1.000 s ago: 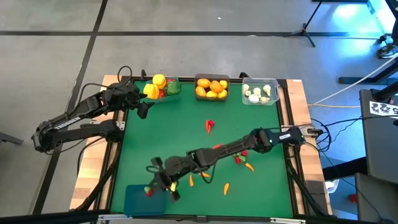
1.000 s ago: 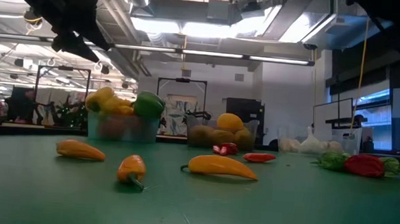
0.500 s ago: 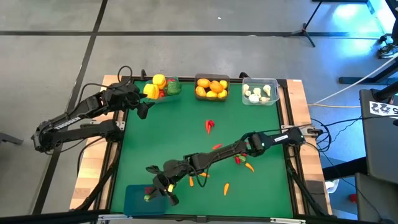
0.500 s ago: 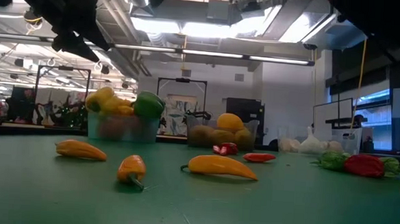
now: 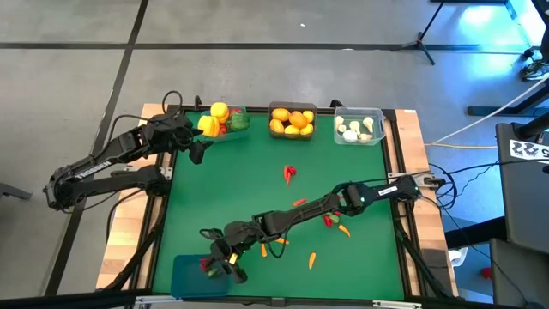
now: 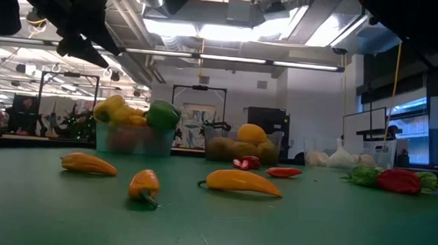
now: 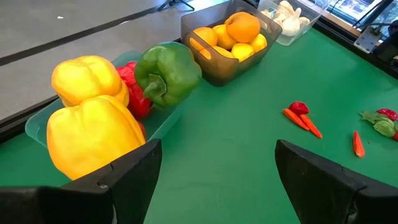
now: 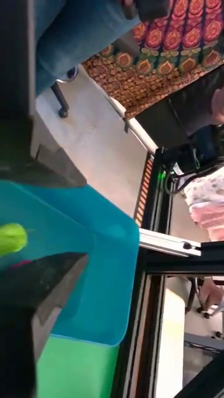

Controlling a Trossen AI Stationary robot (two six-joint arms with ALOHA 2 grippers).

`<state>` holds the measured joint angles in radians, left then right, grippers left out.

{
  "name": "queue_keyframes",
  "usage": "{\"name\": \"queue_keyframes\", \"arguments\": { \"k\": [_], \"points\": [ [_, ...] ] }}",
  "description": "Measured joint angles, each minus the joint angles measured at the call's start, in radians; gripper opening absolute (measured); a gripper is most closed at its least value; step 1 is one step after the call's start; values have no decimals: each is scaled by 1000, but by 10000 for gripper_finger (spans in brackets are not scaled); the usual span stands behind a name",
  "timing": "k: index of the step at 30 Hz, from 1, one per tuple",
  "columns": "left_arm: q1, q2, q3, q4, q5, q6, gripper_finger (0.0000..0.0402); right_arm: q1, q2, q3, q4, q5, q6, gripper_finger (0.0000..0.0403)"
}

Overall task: Sort produce into baskets
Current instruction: Put the green chili pepper into the dark blue bin, then put the yellow chili pepper into the dark blue bin

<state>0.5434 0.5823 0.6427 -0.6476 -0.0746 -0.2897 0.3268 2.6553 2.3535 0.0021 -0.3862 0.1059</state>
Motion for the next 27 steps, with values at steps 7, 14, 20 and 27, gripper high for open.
{"name": "queue_keyframes", "arguments": {
  "k": [7, 14, 20, 27],
  "points": [
    [0, 0, 0, 0, 0, -18, 308, -6, -17, 1, -75, 131, -4, 209],
    [0, 0, 0, 0, 0, -26, 308, -35, -138, 5, -245, 472, -89, 201],
    [0, 0, 0, -2, 0, -29, 308, -41, -166, 3, -548, 632, -41, 200],
    [0, 0, 0, -3, 0, -27, 308, -30, -154, -60, -677, 533, 114, 200]
  ]
}}
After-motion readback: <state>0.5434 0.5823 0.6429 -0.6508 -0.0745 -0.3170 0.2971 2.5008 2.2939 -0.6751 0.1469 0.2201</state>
